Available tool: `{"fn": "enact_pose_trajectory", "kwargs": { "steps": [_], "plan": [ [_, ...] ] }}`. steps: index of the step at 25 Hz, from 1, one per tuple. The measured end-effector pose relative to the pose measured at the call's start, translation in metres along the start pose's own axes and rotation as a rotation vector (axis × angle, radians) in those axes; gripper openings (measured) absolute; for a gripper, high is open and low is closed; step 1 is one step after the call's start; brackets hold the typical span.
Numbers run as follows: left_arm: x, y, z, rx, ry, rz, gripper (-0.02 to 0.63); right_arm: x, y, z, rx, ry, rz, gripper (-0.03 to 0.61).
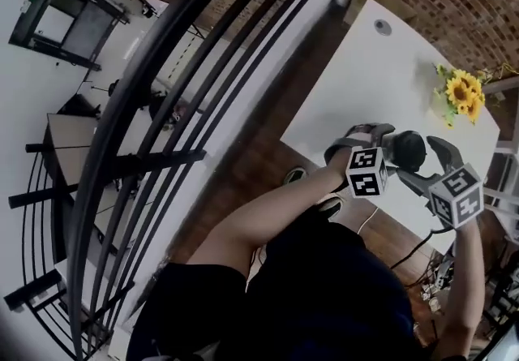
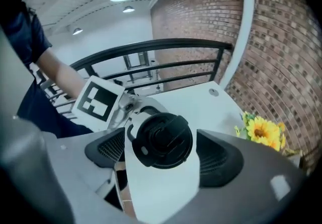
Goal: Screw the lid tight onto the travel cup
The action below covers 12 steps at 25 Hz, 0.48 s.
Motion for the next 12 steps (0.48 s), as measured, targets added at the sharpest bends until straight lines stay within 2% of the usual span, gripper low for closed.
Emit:
{"fn": "enact_pose_trajectory", "kwargs": {
  "steps": [4, 6, 9, 12],
  "plan": [
    [-0.012, -0.001, -0.008, -0.027, 0.134, 0.129, 0.437, -0.002, -0.026, 0.008, -0.036, -0.115, -0.26, 0.434],
    [-0.009, -0.002, -0.003, -0.029, 0.177, 0.15, 0.435, -0.003, -0.029, 0.017, -0.061, -0.144, -0.326, 0.433],
    [-0.005, -0.002, -0.003, 0.01, 0.128, 0.118, 0.405, -0.005, -0.027, 0.021, -0.056, -0.096, -0.284, 0.414],
    [0.003, 0.003, -0.005, 0.063, 0.023, 0.057, 0.403, -0.01, -0.021, 0.018, -0.019, 0.022, -0.079, 0.41]
  ]
}}
Point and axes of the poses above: the fingertips, and each gripper's own axes: z forward along the fingers, x to its right, y out of its underside, the point moved 9 cm from there along -z, backward along the fingers, and after that the axes turned 10 degrees about -z, right-handed, at the moved point
